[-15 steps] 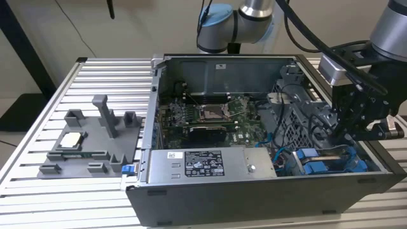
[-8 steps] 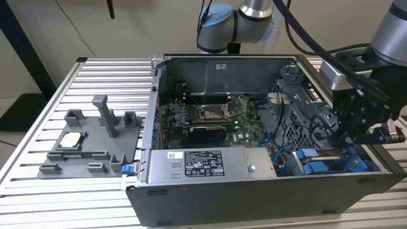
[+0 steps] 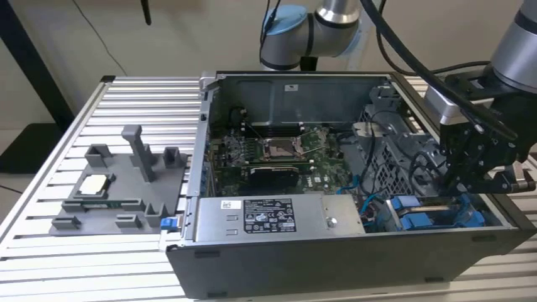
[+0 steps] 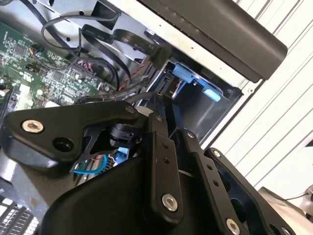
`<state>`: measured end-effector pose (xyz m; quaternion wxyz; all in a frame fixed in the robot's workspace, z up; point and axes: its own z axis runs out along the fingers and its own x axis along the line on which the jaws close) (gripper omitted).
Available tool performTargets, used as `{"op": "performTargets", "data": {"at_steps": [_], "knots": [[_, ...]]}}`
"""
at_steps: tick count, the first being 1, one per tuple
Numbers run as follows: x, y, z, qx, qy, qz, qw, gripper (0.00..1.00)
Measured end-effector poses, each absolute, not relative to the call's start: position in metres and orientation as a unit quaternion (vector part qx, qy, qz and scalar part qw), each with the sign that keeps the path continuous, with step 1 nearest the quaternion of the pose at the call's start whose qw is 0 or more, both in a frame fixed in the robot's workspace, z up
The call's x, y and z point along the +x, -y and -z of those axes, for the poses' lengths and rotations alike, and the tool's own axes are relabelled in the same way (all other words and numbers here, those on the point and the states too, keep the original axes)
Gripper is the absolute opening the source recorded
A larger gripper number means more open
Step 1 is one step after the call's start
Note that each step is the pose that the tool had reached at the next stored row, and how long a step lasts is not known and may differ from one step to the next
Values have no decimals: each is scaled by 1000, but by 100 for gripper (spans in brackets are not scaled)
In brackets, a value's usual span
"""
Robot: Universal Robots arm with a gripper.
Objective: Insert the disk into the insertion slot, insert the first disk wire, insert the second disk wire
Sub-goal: 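Insert the first disk wire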
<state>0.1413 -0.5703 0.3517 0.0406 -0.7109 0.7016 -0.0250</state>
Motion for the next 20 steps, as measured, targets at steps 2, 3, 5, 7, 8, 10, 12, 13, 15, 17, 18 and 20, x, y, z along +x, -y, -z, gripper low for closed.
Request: {"op": "performTargets", "data": {"at_steps": [2, 3, 5, 7, 8, 10, 12, 13, 15, 17, 18, 20], "knots": [[142, 570, -351, -714, -698, 25, 41, 19], [142, 570, -351, -716, -697, 25, 41, 19], [143, 570, -350, -718, -694, 25, 41, 19], [143, 570, -349, -721, -691, 25, 41, 19], [143, 570, -349, -722, -690, 25, 41, 19], [143, 570, -349, -725, -687, 25, 42, 19], [144, 570, -349, -727, -685, 25, 42, 19], [144, 570, -348, -728, -684, 25, 42, 19], [145, 570, -348, -730, -682, 25, 42, 19], [145, 570, -347, -732, -680, 25, 43, 19], [145, 570, -347, -732, -679, 25, 43, 19], [146, 570, -346, -733, -678, 25, 43, 19]]}}
